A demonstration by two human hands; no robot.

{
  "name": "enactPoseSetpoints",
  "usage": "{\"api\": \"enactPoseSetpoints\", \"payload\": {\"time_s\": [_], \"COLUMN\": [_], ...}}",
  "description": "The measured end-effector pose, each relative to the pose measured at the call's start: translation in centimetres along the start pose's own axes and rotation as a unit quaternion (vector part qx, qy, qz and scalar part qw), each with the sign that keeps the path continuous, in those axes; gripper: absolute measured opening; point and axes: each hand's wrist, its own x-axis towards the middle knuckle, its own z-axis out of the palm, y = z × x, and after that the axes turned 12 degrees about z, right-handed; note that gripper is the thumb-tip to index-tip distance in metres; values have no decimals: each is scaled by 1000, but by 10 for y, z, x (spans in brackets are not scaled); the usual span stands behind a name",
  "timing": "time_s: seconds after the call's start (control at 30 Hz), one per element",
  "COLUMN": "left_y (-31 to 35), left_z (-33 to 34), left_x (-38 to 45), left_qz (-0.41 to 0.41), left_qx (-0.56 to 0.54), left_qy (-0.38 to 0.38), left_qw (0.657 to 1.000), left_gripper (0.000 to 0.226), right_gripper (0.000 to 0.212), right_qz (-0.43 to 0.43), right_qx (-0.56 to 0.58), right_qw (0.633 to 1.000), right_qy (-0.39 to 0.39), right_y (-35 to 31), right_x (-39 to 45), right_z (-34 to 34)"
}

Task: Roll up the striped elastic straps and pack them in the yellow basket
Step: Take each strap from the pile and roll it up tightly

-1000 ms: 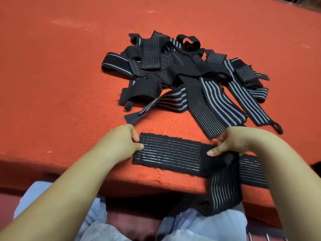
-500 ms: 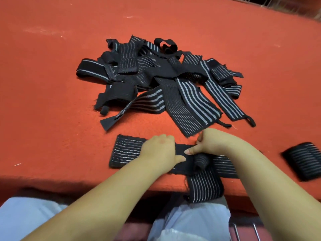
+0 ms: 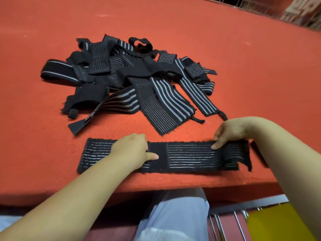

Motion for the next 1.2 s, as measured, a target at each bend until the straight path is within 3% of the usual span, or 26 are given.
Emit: {"api": "enactPoseSetpoints", "payload": {"time_s": [0.1,0.23,0.4,0.57,0.67,0.8,0.9,1.03,1.2], "left_y": [25,65,61,41,14,-40,-75,-99,-98], "left_z": [-3,14,34,30,21,8,-3,-9,-9], "left_x": [4,12,18,7,-6,-31,-51,-68,-66], "left_qz": [61,230,202,205,171,38,-71,-178,-160], "left_qx": [95,75,-20,-47,-39,-61,-57,-57,-72], "left_qy": [47,37,46,82,128,209,241,177,157], "left_qw": [992,970,978,974,976,975,966,966,972], "left_gripper": [30,31,26,24,25,17,11,30,27], "right_gripper": [25,30,26,21,17,19,26,30,43], "right_qz": [11,-15,-64,-14,-82,-215,-278,-242,-157], "right_qx": [-104,-131,-54,-137,-102,15,25,-18,-54], "right_qw": [991,980,967,951,941,945,933,935,958], "right_qy": [89,147,239,277,313,244,225,257,235], "right_y": [1,-3,15,8,-19,-76,-116,-146,-150], "right_x": [6,7,3,3,-7,-19,-19,-19,-30], "right_z": [10,23,18,24,32,67,92,102,105]}}
